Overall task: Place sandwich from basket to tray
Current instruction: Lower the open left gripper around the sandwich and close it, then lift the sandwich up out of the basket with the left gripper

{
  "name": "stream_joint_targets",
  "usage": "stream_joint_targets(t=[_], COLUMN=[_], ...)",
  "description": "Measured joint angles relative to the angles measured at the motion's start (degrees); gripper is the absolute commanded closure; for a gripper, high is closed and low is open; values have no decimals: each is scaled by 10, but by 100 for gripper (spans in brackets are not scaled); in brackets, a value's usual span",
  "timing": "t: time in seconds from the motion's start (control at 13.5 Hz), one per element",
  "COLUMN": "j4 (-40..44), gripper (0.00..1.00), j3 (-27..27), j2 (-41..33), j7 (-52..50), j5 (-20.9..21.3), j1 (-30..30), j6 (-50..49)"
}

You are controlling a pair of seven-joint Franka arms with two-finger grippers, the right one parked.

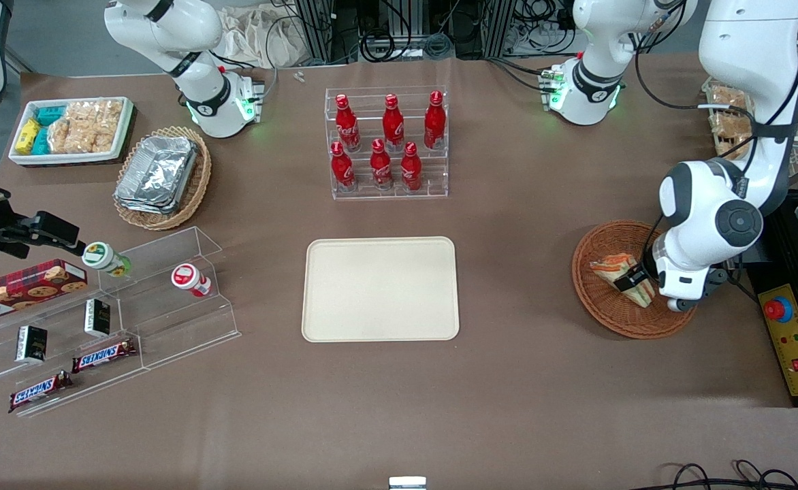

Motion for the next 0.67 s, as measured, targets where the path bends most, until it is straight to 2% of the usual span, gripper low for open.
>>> stream_joint_targets(t=[0.07,0.22,0.67], j4=[-1,-2,0], gripper=[10,25,80], j3=[0,0,0], j2=[2,4,13], j7=[0,-5,-40], j5=[0,-1,-1], j1=[0,0,-13], j6=[2,5,22])
